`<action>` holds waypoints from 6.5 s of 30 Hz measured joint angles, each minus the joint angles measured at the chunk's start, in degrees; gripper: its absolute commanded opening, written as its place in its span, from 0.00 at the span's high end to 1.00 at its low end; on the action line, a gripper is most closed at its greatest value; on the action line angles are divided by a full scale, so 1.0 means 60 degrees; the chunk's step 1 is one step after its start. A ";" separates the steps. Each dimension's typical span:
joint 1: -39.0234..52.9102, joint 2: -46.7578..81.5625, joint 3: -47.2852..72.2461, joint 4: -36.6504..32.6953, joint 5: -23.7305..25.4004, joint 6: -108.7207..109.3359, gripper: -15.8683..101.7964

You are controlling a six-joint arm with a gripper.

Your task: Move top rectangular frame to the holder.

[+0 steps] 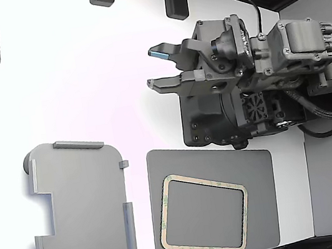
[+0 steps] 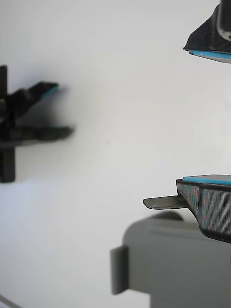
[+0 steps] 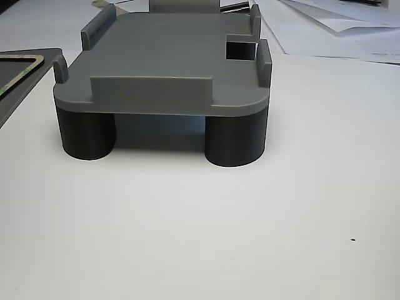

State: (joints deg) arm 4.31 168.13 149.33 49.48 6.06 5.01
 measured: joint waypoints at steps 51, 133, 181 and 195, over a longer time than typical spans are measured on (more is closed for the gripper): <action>0.9565 -0.8027 -0.4277 0.4893 0.1875 1.1338 0.03; 0.9009 -0.7661 -0.1465 0.3442 -0.0205 1.1294 0.95; 0.5596 -1.4048 -1.2554 0.7471 0.1772 2.0552 0.96; 0.5156 -1.4077 -1.2041 0.7471 0.1143 2.0786 0.96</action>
State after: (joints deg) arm 35.24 83.67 77.08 94.31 12.92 129.73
